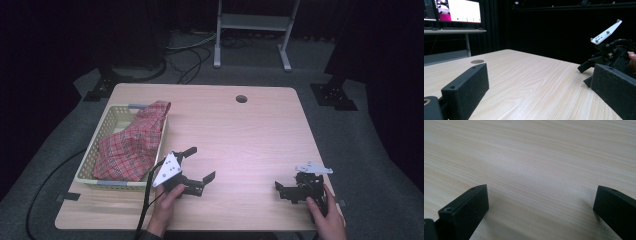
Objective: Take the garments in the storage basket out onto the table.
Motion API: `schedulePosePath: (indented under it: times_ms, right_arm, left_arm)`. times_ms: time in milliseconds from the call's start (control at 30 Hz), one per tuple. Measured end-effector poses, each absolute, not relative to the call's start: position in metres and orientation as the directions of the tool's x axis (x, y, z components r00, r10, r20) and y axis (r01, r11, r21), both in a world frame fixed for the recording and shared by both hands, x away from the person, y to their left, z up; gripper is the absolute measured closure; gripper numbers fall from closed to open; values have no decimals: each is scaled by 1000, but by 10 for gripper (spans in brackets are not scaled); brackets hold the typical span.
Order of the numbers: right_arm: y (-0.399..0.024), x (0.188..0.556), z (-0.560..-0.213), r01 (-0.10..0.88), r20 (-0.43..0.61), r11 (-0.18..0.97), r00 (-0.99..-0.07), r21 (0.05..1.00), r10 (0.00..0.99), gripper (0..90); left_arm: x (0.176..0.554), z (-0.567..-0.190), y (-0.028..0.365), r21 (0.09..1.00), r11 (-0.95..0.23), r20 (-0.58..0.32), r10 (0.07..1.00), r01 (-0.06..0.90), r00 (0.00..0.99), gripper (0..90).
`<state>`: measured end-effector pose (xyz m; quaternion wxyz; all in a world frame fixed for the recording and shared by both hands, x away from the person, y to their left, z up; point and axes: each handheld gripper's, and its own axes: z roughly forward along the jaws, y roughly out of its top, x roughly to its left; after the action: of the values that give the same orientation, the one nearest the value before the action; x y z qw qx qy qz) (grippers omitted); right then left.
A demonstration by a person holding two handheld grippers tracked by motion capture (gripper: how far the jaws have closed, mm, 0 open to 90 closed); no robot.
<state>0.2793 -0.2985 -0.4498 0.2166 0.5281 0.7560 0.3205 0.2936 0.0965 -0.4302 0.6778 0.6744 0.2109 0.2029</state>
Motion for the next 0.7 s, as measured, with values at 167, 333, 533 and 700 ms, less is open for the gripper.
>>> schedulePosePath:
  times_ms: [167, 333, 533, 700]
  right_arm:
    - [-298, 279, -450, 660, 11, 237, -348, 713, 937, 0]
    - [-298, 279, -450, 660, 11, 237, -348, 713, 937, 0]
    - [-298, 279, -450, 660, 11, 237, -348, 713, 937, 0]
    - [-298, 279, -450, 660, 11, 237, -348, 713, 937, 0]
  left_arm:
    - [293, -425, 95, 1000, 2, -4, 562, 3, 827, 15]
    - [293, -422, 94, 1000, -12, 0, 563, 8, 827, 16]
    - [294, -419, 95, 1000, -14, -3, 570, 13, 822, 16]
    - [294, -414, 96, 1000, -11, -6, 573, 15, 819, 15]
